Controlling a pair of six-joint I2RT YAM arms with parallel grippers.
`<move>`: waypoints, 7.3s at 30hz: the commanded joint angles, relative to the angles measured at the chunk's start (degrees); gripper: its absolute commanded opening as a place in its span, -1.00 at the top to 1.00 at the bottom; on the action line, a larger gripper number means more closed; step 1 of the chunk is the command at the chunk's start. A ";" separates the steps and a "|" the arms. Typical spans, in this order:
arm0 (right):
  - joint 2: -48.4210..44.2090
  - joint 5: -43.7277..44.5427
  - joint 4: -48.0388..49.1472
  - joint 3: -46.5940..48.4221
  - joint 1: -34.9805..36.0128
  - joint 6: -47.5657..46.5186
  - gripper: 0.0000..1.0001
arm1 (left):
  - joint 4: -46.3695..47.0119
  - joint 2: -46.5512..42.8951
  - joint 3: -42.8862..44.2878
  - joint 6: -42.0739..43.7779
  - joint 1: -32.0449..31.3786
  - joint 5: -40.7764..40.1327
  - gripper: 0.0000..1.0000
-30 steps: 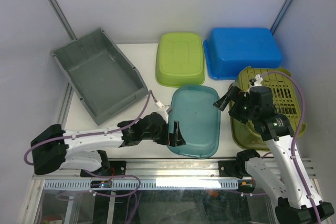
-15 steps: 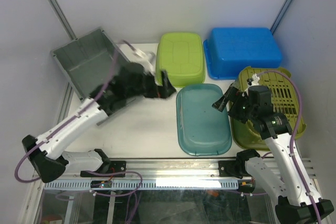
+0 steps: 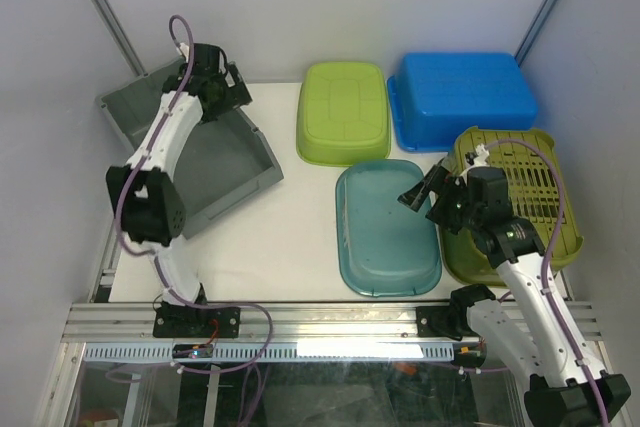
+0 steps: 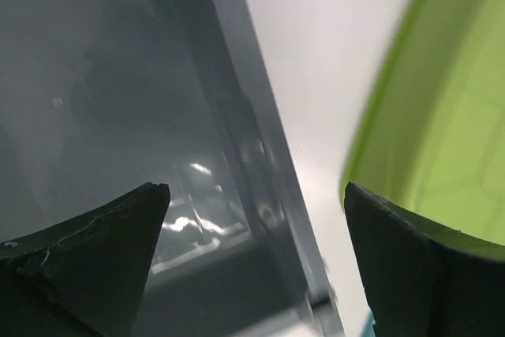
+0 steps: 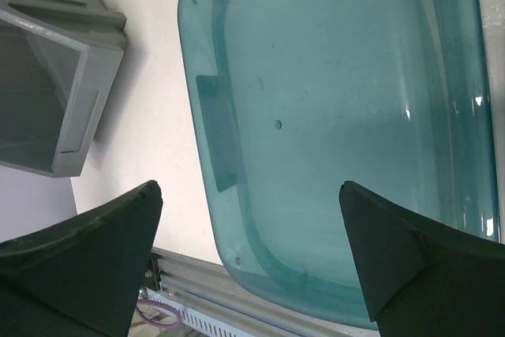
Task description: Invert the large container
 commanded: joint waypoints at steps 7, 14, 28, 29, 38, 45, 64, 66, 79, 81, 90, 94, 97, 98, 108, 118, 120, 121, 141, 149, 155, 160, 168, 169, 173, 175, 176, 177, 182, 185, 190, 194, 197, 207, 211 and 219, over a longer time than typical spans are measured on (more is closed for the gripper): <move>0.79 -2.45 3.53 -0.54 0.05 -2.36 -0.98 | -2.11 18.93 21.06 3.32 2.60 -2.01 -0.95; 1.70 -2.90 6.16 -1.77 0.10 -1.16 -0.98 | -0.42 15.58 17.72 3.62 2.43 1.69 -0.38; 2.25 -2.45 6.33 -0.72 0.09 0.23 -0.97 | 0.63 2.24 8.41 2.76 2.36 13.52 1.00; 1.95 -1.97 6.01 -0.69 0.05 0.35 -0.97 | 0.48 0.66 8.26 2.44 2.35 14.60 1.00; 0.82 -1.01 5.29 -0.71 0.04 0.96 -0.97 | 0.87 -9.89 10.57 -3.31 2.29 28.44 1.00; 0.61 -0.32 4.58 0.23 0.04 0.70 -0.97 | 3.70 -15.05 13.24 -9.58 3.53 38.13 1.00; -0.47 -0.47 4.15 -0.59 0.04 0.08 -0.97 | 62.99 -30.73 -31.92 -55.83 14.69 59.68 1.00; -0.41 -0.87 4.21 -0.55 0.06 0.08 -0.97 | 65.00 -30.92 -34.82 -58.28 15.44 59.71 1.00; -1.92 -0.66 2.68 -0.28 0.08 -1.10 -0.98 | 23.44 -33.81 -26.75 -23.43 19.49 47.44 -0.98; -1.93 -0.85 2.81 -0.49 -0.02 -1.20 -0.97 | 16.78 -33.86 -22.91 -17.13 19.50 42.45 -0.98; -1.21 -1.69 4.71 -1.71 -0.04 -1.50 -0.98 | -3.17 -31.89 -13.59 4.61 19.42 26.05 -0.98; -0.33 -2.45 5.56 -1.83 -0.04 -1.42 -0.98 | -4.29 -32.68 -15.29 8.19 18.45 19.54 -0.98; 0.07 -2.66 5.74 -1.51 0.03 -1.41 -0.98 | -4.10 -33.57 -15.62 10.04 17.01 13.90 -0.98; 0.09 -2.69 5.83 -1.40 0.00 -1.49 -0.98 | -4.07 -33.90 -15.53 10.93 16.33 10.93 -0.98; 0.62 -3.75 7.04 -2.43 0.04 -0.37 -0.98 | -2.43 -34.06 -19.61 15.72 5.54 -7.62 -0.67; -0.28 -12.51 15.14 -5.69 0.43 1.40 -0.94 | -2.26 -32.71 -19.90 15.37 4.73 -9.26 0.52; -1.58 -18.01 25.54 -8.62 2.77 3.79 -0.90 | -2.35 -32.75 -20.28 15.44 4.71 -9.55 0.70; -2.25 -18.67 30.63 -9.97 5.02 4.82 -0.88 | -2.41 -32.72 -20.45 15.46 4.72 -9.44 0.79; 45.41 9.85 94.66 -1.82 58.88 -33.03 -0.68 | -4.56 -32.62 -20.95 13.47 4.74 -3.88 1.00; 60.69 12.51 111.64 0.68 59.85 -36.35 -0.56 | -5.10 -31.67 -20.99 12.08 4.82 -0.82 1.00; 68.65 13.11 116.27 4.54 59.90 -36.44 -0.44 | -5.22 -31.37 -21.13 11.92 4.95 -0.41 1.00; 71.84 9.51 116.91 7.79 59.90 -36.22 0.10 | -5.42 -31.52 -21.09 12.00 5.75 -0.03 1.00; 63.25 8.22 107.21 5.56 59.90 -42.34 1.00 | -5.61 -32.51 -22.19 10.75 9.16 -3.36 1.00; 61.24 7.72 103.70 5.66 59.91 -43.42 1.00 | -5.59 -32.58 -22.37 10.22 9.85 -3.65 1.00; 53.57 7.00 84.25 8.81 60.00 -45.88 1.00 | -5.21 -32.81 -23.51 8.22 12.59 -4.60 1.00; 51.19 7.00 75.44 11.65 60.11 -45.88 1.00 | -4.83 -33.14 -24.43 7.33 13.55 -4.80 1.00; 50.40 7.00 71.65 12.93 60.12 -45.88 1.00 | -4.60 -33.40 -24.90 7.10 13.98 -4.91 1.00; 49.83 7.00 68.41 14.44 60.18 -45.88 1.00 | -4.43 -33.66 -25.32 6.67 14.35 -5.20 1.00; 49.73 7.00 53.79 24.07 61.80 -45.88 1.00 | -4.04 -34.60 -27.23 5.71 15.40 -8.14 1.00; 51.27 14.37 46.79 29.88 63.49 -56.87 1.00 | -3.78 -34.91 -28.33 5.12 15.80 -8.92 1.00; 53.69 16.44 43.10 34.08 63.84 -59.34 1.00 | -3.66 -34.94 -28.90 5.07 15.98 -9.76 0.79; 55.64 15.31 44.50 35.01 63.90 -60.48 1.00 | -4.00 -35.68 -27.37 5.09 16.07 -9.64 -0.21; 58.09 14.39 44.51 36.50 63.68 -60.52 1.00 | -5.18 -36.18 -24.27 5.43 16.07 -9.24 -0.97; 64.91 12.02 44.64 40.35 62.64 -59.86 1.00 | -9.83 -37.23 -9.16 5.52 16.12 -9.42 -0.98; 66.59 11.45 44.89 41.74 62.05 -59.58 1.00 | -9.87 -37.97 -4.75 4.81 16.13 -7.33 -0.98; 74.40 9.93 44.23 48.93 59.36 -58.54 1.00 | -8.26 -40.70 -3.18 5.72 16.02 3.21 -0.98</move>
